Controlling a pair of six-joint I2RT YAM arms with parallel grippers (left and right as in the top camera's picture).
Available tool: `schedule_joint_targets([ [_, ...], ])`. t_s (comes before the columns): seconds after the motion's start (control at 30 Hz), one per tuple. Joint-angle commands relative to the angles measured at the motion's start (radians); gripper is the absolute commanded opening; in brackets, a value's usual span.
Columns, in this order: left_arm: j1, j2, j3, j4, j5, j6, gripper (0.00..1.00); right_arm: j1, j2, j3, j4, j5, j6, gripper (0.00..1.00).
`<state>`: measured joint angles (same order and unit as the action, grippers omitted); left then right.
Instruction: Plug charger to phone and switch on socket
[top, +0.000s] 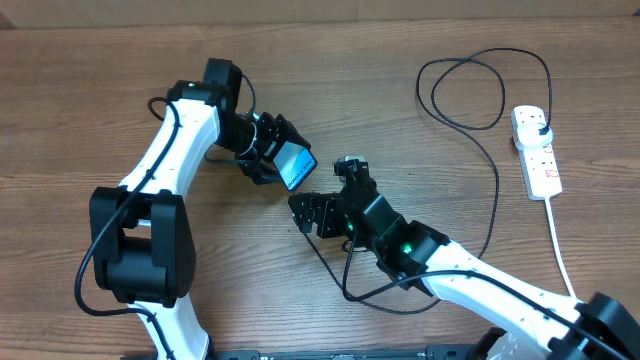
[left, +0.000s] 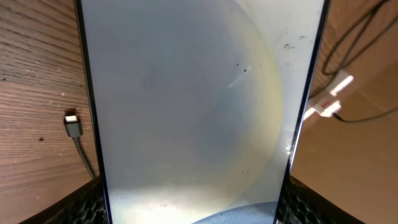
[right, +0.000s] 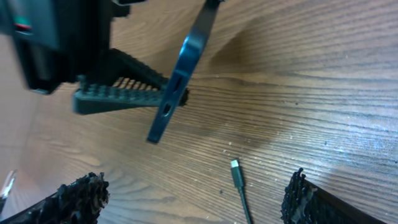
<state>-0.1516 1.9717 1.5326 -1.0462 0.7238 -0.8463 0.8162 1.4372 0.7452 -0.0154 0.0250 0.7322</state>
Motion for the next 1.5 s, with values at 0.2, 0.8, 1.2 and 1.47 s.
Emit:
schedule_joint_targets([
  [0.2, -0.046, 0.003, 0.030, 0.017, -0.109, -0.096, 0.05, -0.072, 0.013, 0.022, 0.056, 0.027, 0.075, 0.88],
  [0.8, -0.178, 0.003, 0.030, 0.113, -0.156, -0.206, 0.05, -0.102, 0.069, 0.023, 0.083, 0.100, 0.096, 0.87],
  [1.2, -0.216, 0.003, 0.030, 0.136, -0.159, -0.251, 0.05, -0.107, 0.096, 0.023, 0.101, 0.161, 0.178, 0.74],
  [1.47, -0.220, 0.003, 0.030, 0.138, -0.182, -0.246, 0.04, -0.107, 0.123, 0.023, 0.120, 0.129, 0.188, 0.62],
])
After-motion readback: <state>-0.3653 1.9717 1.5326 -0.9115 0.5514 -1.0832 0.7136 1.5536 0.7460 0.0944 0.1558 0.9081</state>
